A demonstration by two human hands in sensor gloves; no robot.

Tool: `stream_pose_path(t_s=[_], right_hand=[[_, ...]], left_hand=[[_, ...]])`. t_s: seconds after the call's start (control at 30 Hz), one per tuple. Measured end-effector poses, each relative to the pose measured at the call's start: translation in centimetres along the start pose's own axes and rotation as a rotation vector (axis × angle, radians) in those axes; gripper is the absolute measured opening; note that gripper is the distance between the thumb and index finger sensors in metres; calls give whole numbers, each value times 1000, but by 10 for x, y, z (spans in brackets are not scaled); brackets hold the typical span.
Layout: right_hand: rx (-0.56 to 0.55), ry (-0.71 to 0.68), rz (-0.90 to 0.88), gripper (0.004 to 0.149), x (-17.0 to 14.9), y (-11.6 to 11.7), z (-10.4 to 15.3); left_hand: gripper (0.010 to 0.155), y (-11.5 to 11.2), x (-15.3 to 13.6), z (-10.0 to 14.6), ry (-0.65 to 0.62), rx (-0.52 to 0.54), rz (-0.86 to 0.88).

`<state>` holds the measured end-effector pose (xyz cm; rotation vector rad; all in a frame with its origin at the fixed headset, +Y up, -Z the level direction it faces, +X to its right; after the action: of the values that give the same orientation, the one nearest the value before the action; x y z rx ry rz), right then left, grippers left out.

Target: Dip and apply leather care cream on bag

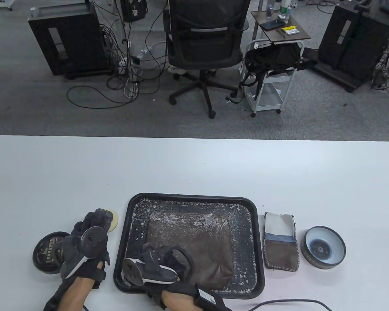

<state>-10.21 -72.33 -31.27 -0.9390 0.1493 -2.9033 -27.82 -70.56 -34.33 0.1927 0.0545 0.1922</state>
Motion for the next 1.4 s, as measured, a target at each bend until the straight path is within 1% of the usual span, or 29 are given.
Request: stream_pose_path(t_s=[0.1,0.13,0.23,0.33,0.4,0.5,0.57,0.63,0.7,0.77,0.87,0.97,1.13,1.2,1.27,1.4], right_hand=[[-47,47,-28,47,-34,-14,15],[-53,69,-43,47,-50,-17,22],[-48,133,-63,46,-91,-18,39],[-22,200,-74,46,-140,-13,63],[1,232,-95,46,-163,-7,77],[17,252,-124,47,-186,1,95],[37,276,-174,44,-201,11,109],[83,271,-248,45,-208,19,117],[105,269,-280,48,-210,23,124],[121,259,-274,49,-208,27,124],[197,237,-241,50,-201,38,118],[249,230,-183,51,-194,46,116],[253,242,-158,48,-189,50,111],[255,245,-153,47,-190,51,109],[262,248,-172,46,-191,53,108],[269,239,-203,46,-193,55,108]], left_hand=[[56,1,-1,0,4,6,2],[56,1,-1,0,4,6,0],[56,0,1,0,-1,0,-11],[56,-2,5,-1,-10,-4,-25],[56,-4,6,-1,-13,-8,-32],[56,-6,9,-1,-20,-18,-46],[56,-7,14,1,-36,-14,-65],[56,-9,19,2,-48,-16,-79],[56,-10,23,3,-56,-14,-88],[56,-11,27,5,-63,-16,-101],[56,-11,33,7,-71,-10,-115],[56,-10,38,8,-78,-6,-113],[56,-3,53,14,-111,23,-53],[56,-2,66,15,-153,27,-31],[56,-2,90,16,-221,8,-34],[56,-4,136,18,-341,-13,-110]])
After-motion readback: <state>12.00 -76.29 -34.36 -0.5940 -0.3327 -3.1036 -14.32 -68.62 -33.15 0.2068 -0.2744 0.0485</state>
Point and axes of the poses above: the tracker on the back of each hand, its own x axis roughly to the thumb side, its own z axis roughly from the fingertips to the wrist, y = z × x, the point moved 4 cm from there along -z, roughly from the wrist to the fingertips, and after that the axes turned 2 degrees about -x, right-handed, at the moved point
